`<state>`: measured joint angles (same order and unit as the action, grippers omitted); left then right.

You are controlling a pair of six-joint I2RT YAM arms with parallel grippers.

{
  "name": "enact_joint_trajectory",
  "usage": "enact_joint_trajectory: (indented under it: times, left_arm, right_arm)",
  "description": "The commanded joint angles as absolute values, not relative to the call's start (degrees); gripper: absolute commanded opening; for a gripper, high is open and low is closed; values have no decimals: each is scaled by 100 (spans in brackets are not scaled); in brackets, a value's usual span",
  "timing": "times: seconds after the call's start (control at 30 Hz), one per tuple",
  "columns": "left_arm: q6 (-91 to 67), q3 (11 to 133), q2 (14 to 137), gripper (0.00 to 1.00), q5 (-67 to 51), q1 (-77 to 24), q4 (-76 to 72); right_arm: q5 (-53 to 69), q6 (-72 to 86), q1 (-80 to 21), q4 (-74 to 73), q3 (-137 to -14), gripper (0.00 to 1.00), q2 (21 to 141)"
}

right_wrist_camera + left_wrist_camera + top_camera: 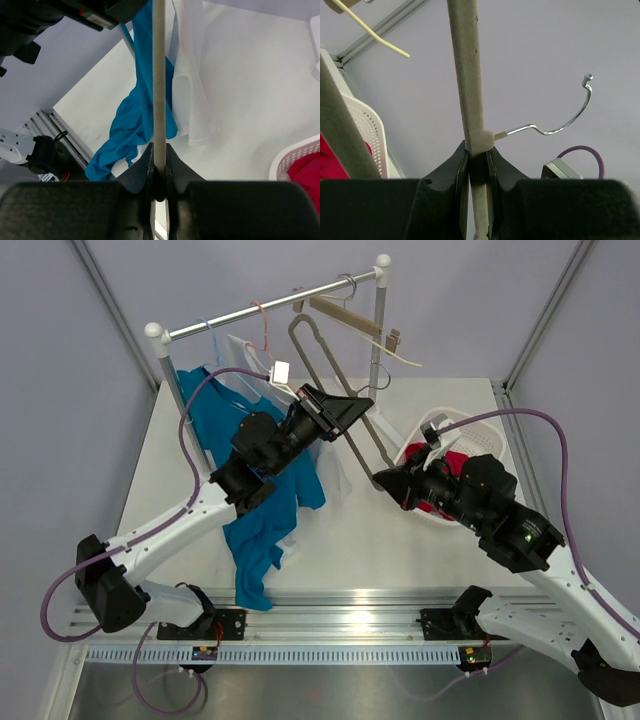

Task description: Remove the t-shirt from the hanger

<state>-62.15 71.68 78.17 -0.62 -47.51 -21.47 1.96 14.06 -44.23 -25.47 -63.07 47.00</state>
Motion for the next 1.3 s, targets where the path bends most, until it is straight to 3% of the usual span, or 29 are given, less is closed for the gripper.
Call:
enact_joint_trajectory:
  times: [0.0,0.03,0.13,0.17,0.2,0.3,0.6,0.83,1.27]
  left_arm:
    - [-5978,7032,7287,0,431,-4746,-2303]
    - [-5916,6988,7225,0,457,-4737,-2172]
    - [-5590,6952,6988,30,326,-4702,-1891]
    - [-5538,6926,6909,42,290,-4693,-1829]
    - [-5407,6908,6821,70,220,-4693,-1785]
    - [-5108,6917,6391,97,36,-4693,-1337]
    - [-3554,7005,4563,99,-720,-4693,955]
    - [-2927,6268,2858,99,77,-4693,3056]
    - [-2435,5221,2049,99,615,-4693,3551]
  right_arm:
    - [-536,1388,-4544,-2514,-6592,6,4553]
    - [-527,1423,-4544,-2522,-6661,1,4527]
    - [-676,1433,-4544,-2855,-6994,0,4657]
    - [-738,1380,-4544,-3083,-7083,0,4728]
    - [-904,1362,-4544,-3189,-7180,0,4781]
    - [-1185,1301,-4544,-3410,-7435,0,4957]
    - [-1257,1107,-4544,-4210,-8016,0,5598]
    - [-1327,862,-4544,-4587,-8471,0,6466]
    - [-1371,343,-4377,-4878,-11292,0,9385]
